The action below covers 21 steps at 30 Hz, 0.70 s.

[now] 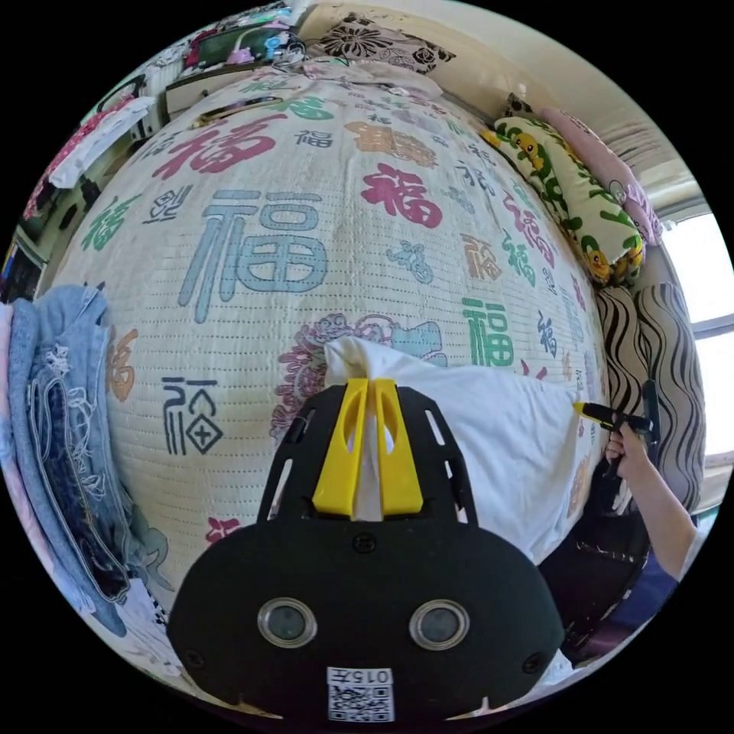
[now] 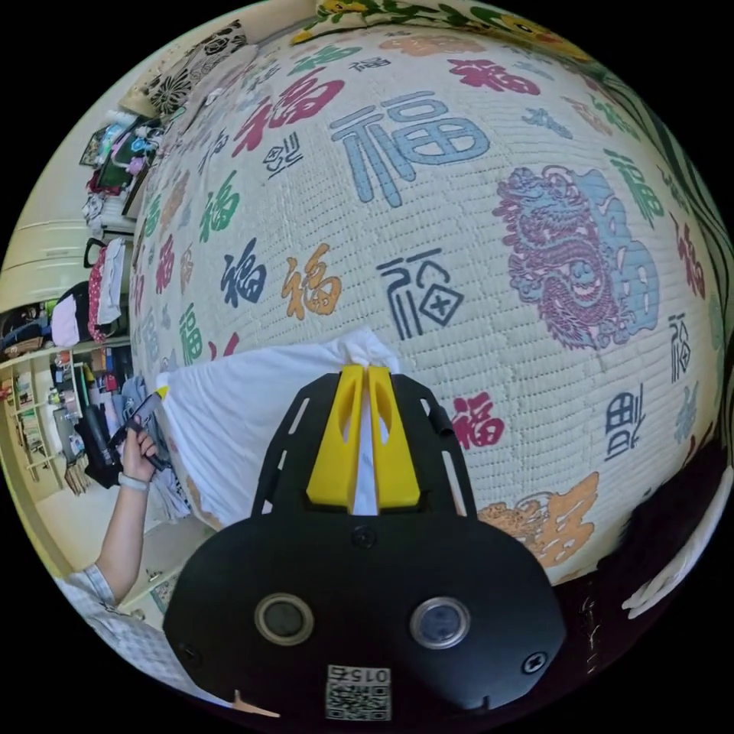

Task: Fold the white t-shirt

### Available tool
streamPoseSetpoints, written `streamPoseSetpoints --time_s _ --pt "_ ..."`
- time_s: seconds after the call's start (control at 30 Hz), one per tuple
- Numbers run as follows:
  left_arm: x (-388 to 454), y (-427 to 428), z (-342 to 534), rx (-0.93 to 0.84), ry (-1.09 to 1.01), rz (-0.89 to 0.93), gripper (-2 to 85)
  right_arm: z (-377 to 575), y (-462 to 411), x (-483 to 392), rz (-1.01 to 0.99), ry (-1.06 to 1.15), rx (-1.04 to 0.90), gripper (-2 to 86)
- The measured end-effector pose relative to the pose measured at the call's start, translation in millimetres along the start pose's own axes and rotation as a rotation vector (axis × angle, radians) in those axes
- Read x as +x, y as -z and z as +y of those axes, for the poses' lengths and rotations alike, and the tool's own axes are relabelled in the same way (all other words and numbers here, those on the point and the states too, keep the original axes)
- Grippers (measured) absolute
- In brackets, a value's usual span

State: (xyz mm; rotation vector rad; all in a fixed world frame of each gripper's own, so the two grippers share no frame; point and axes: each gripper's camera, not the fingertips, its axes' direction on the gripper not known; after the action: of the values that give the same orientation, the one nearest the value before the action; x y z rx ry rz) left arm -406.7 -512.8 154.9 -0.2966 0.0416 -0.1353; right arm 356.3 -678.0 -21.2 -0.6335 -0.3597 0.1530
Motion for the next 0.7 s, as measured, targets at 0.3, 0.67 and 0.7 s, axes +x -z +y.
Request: streamPoseSetpoints --time_s 0.3,0.67,0.7 --pt "-24 63 87 0.101 0.025 -0.031 4.5 -16 38 -82 0.279 0.228 0.138 5.5" --pt "-36 28 225 -0.139 0.205 0.052 7.2 -28 -74 -378 0.049 0.972 -0.139 9.2" --pt "-36 22 229 -0.148 0.207 0.055 7.1 -29 -86 -393 0.063 0.990 -0.172 9.4"
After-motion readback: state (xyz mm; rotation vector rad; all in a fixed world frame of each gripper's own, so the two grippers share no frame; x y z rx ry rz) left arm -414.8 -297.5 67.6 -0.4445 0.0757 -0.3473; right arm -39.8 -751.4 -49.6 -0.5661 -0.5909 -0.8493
